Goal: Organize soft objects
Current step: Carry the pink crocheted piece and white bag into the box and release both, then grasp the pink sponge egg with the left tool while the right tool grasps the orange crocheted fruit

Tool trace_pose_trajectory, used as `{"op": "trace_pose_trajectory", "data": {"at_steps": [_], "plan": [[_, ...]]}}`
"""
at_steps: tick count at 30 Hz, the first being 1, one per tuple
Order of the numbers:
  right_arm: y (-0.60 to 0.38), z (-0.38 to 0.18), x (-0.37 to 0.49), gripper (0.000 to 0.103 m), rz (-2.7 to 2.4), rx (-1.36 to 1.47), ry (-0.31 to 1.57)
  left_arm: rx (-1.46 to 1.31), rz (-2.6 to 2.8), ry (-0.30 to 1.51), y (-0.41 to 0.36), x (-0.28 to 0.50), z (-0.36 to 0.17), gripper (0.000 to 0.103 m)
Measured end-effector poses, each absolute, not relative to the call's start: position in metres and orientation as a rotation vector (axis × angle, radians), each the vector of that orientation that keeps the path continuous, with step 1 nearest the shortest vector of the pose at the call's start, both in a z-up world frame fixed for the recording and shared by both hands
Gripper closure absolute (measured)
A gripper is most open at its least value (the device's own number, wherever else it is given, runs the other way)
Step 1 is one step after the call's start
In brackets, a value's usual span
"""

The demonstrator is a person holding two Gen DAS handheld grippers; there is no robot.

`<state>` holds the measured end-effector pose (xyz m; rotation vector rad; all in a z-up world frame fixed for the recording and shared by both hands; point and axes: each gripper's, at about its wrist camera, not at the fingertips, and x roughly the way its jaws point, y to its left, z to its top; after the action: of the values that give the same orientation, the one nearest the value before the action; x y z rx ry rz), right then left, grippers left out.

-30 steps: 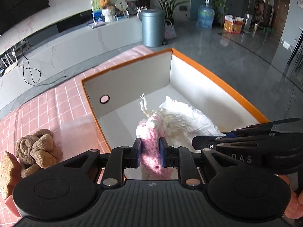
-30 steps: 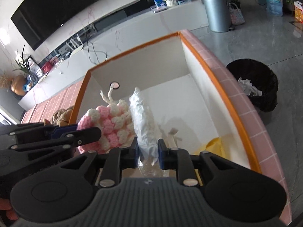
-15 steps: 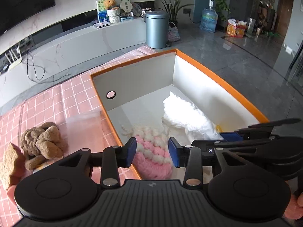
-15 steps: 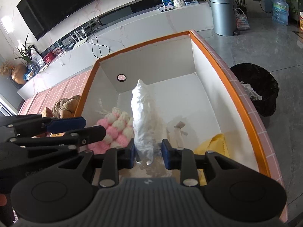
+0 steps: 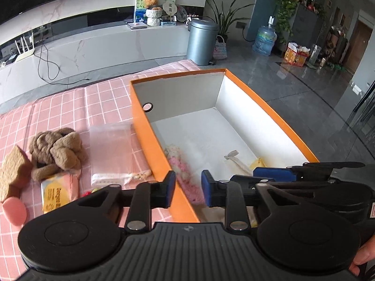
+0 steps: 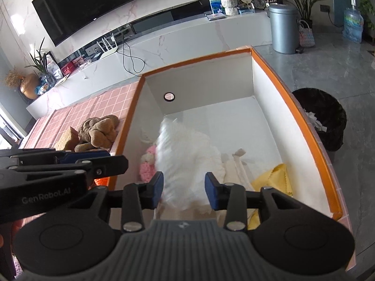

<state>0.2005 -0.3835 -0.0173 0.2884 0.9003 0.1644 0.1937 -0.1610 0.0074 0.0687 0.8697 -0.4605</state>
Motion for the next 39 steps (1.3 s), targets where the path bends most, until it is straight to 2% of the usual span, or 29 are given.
{"op": "trace_pose_trajectory", "data": {"at_steps": [1, 2, 3, 6, 9, 14, 16, 20, 23, 25, 29, 31, 33, 35, 39], "plan": [[-0.381, -0.015, 0.199, 0.064, 0.163, 0.281, 0.897, 0.066, -0.461, 0.862, -0.158, 0.191, 0.008, 0.082], [-0.379, -0.013, 0.196, 0.064, 0.159, 0.273, 0.893, 0.074, -0.464, 0.85, -0.156, 0.187, 0.009, 0.091], [-0.377, -0.011, 0.194, 0.064, 0.157, 0.267, 0.887, 0.085, -0.463, 0.838, -0.154, 0.183, 0.009, 0.097], [-0.371, -0.003, 0.185, 0.063, 0.136, 0.238, 0.862, 0.059, -0.468, 0.801, -0.142, 0.173, 0.013, 0.098], [-0.363, 0.004, 0.175, 0.041, 0.107, 0.197, 0.831, 0.049, -0.467, 0.762, -0.13, 0.163, 0.015, 0.099], [-0.347, 0.017, 0.16, 0.04, 0.075, 0.134, 0.765, 0.016, -0.459, 0.714, -0.107, 0.149, 0.018, 0.099], [-0.34, 0.022, 0.154, 0.034, 0.07, 0.111, 0.738, -0.024, -0.449, 0.705, -0.093, 0.145, 0.019, 0.099], [-0.323, 0.032, 0.14, 0.033, 0.077, 0.08, 0.677, -0.107, -0.431, 0.673, -0.06, 0.133, 0.02, 0.096], [-0.306, 0.038, 0.129, 0.029, 0.092, 0.055, 0.619, -0.145, -0.405, 0.634, -0.034, 0.121, 0.018, 0.084], [-0.293, 0.041, 0.12, 0.022, 0.11, 0.049, 0.576, -0.167, -0.371, 0.616, -0.015, 0.114, 0.013, 0.08], [-0.269, 0.041, 0.108, 0.022, 0.168, 0.082, 0.501, -0.215, -0.313, 0.611, 0.017, 0.106, -0.003, 0.074], [-0.254, 0.036, 0.105, 0.022, 0.187, 0.095, 0.487, -0.223, -0.289, 0.613, 0.028, 0.104, -0.012, 0.064], [-0.239, 0.026, 0.102, 0.022, 0.197, 0.095, 0.482, -0.224, -0.264, 0.609, 0.037, 0.101, -0.019, 0.049], [-0.223, 0.015, 0.1, 0.022, 0.213, 0.061, 0.489, -0.224, -0.232, 0.603, 0.044, 0.101, -0.025, 0.041], [-0.197, -0.006, 0.099, 0.022, 0.248, -0.036, 0.51, -0.205, -0.151, 0.587, 0.06, 0.105, -0.037, 0.033]]}}
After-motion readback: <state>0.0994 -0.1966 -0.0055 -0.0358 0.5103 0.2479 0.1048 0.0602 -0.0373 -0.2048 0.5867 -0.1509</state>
